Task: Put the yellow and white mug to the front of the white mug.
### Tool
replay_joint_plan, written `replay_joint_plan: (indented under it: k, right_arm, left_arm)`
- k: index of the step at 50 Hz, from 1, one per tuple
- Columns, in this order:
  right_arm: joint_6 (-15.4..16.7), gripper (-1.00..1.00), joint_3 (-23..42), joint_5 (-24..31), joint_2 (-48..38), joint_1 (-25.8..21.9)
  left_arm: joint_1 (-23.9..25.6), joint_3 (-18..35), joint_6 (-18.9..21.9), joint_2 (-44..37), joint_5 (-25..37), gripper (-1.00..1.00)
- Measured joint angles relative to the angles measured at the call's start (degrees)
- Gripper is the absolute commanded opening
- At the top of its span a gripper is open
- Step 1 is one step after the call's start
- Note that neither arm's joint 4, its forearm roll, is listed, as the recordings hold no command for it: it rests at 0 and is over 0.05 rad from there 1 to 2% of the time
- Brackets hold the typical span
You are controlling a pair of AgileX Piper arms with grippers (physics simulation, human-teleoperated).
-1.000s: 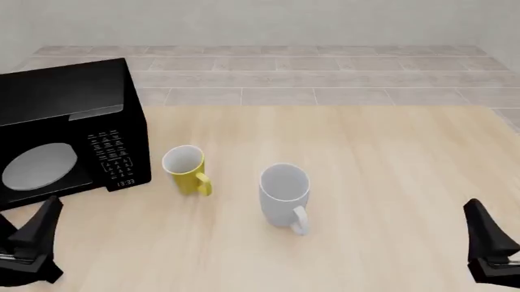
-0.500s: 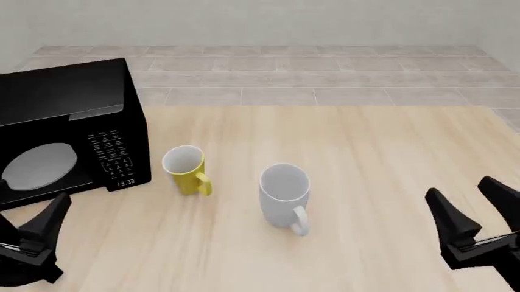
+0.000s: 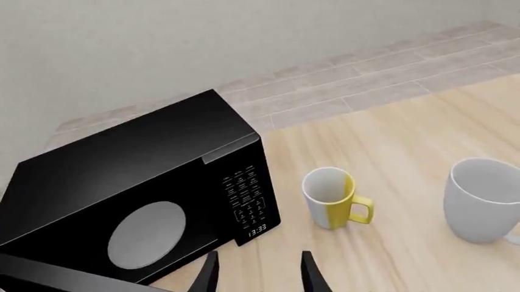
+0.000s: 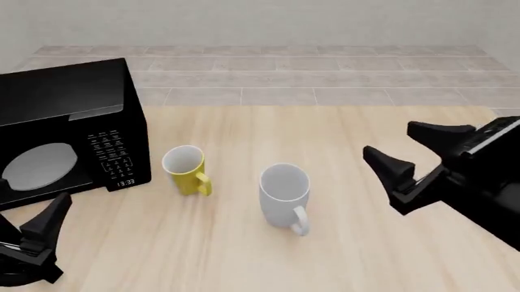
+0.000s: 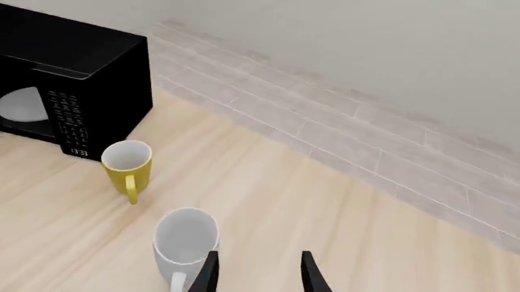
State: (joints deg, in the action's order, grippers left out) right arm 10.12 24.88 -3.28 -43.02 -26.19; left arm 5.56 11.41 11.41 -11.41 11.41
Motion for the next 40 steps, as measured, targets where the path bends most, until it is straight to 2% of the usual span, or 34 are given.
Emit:
replay_joint_plan:
  k: [20,40]
  right_arm:
    - [0.8,1.00,15.2,5.1,-19.7,-10.6]
    - [1.3,1.00,24.6,8.2,-31.7,-16.9]
  left_arm:
    - [0.0,0.0,0.0,0.0,0.0,1.00]
    - [0.0,0.0,0.0,0.0,0.0,1.00]
